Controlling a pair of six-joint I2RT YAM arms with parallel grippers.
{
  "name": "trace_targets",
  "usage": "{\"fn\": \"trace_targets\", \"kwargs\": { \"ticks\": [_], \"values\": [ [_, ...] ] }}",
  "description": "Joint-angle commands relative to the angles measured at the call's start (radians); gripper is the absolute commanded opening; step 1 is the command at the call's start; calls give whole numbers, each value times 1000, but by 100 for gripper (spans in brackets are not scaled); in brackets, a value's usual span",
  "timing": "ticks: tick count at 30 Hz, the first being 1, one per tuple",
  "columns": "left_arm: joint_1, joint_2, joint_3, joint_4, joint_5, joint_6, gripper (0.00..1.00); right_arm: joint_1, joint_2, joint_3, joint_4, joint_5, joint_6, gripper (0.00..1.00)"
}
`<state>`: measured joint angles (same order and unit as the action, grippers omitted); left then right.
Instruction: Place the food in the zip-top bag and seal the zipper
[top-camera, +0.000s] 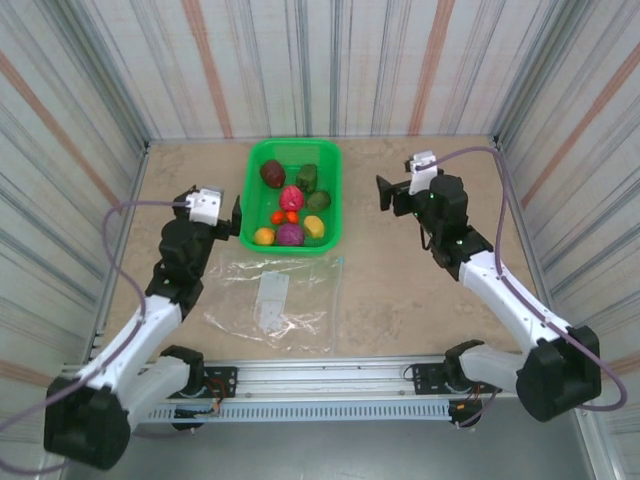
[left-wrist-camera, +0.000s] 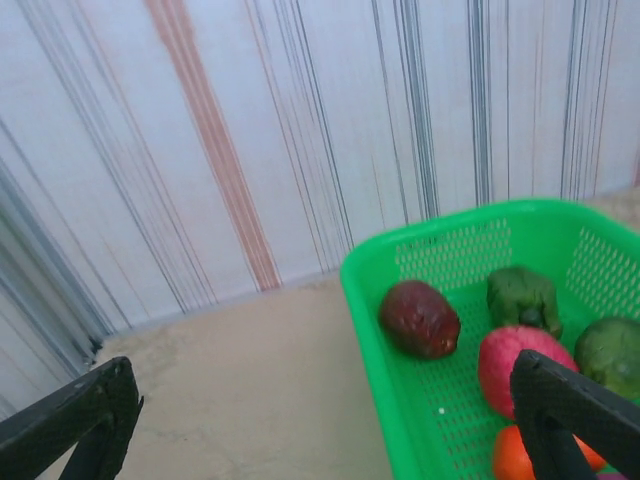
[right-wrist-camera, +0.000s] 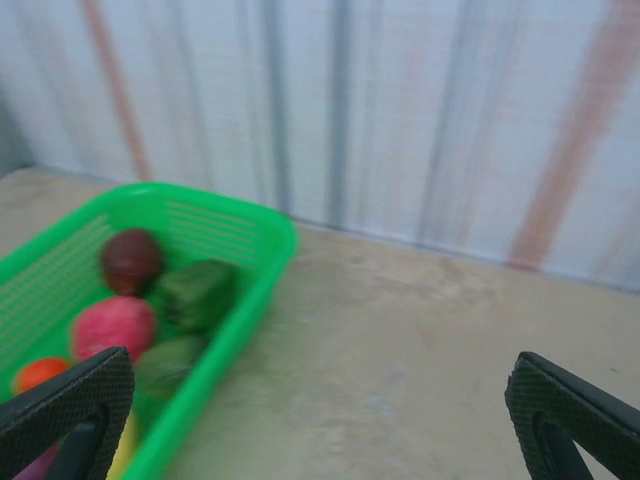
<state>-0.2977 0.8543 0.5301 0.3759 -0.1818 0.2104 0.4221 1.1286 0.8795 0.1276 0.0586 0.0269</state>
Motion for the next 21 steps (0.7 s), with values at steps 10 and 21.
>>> {"fn": "trace_targets", "kwargs": {
  "ticks": [10,21],
  "values": [
    [-555,-97,632,-1389,-264,-712,99,358,-53,567,-1069,70,323,99],
    [-688,123,587,-1439,-54,-982,99,63,-152,176,-960,-321,603,97]
  ]
}}
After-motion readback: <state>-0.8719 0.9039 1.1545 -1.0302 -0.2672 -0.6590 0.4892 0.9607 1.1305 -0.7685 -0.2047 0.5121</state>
